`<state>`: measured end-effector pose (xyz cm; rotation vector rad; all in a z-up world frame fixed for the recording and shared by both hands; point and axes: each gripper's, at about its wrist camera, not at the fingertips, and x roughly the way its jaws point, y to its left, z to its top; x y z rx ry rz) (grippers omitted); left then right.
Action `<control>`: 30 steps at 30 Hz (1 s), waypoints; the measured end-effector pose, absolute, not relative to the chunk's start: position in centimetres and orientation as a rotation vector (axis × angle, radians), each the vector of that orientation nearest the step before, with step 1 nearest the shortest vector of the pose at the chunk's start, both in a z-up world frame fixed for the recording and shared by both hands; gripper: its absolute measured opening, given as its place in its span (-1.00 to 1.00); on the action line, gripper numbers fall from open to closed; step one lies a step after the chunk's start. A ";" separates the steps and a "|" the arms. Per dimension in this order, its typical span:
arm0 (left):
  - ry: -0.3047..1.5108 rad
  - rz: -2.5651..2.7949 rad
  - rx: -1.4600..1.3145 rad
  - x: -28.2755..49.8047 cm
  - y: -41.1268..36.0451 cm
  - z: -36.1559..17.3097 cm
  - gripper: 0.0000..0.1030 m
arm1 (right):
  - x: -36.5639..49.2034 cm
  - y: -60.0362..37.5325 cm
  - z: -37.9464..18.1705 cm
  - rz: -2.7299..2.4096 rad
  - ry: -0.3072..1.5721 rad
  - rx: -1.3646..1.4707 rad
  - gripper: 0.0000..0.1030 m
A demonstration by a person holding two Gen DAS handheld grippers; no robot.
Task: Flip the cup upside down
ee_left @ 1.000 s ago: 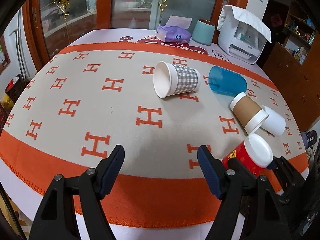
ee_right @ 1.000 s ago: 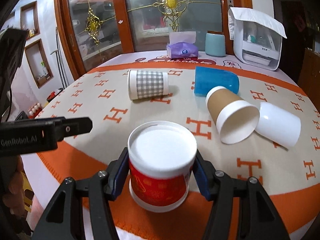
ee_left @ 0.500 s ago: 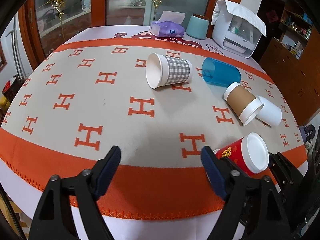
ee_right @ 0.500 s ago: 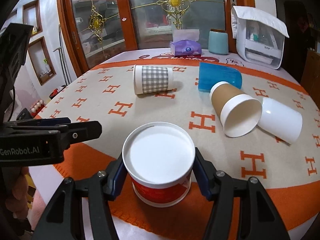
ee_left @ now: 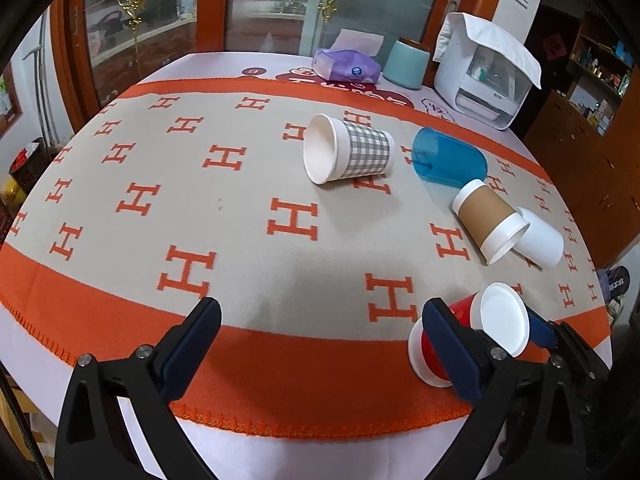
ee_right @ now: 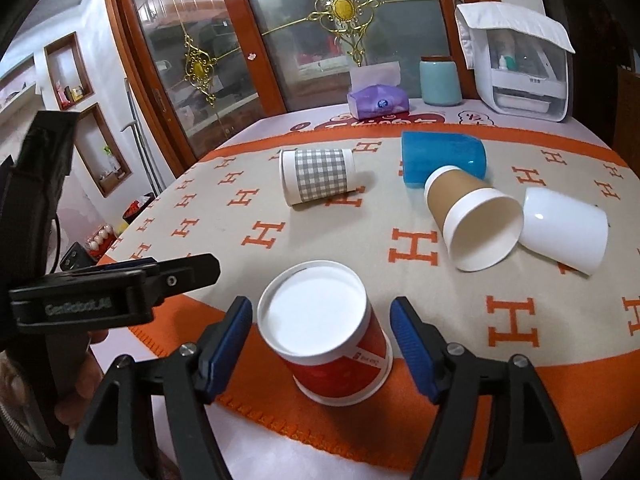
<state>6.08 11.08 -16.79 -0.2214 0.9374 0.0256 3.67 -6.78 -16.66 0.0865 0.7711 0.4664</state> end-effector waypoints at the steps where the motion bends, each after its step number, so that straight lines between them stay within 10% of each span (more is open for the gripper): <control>1: 0.939 0.025 -0.223 6.0 11.1 -16.8 0.94 | 3.5 -6.9 -16.5 0.466 0.768 0.088 0.40; 30: 0.775 0.033 -0.075 1.3 6.3 -3.6 0.98 | -1.6 -11.6 -2.6 0.338 0.724 0.157 0.40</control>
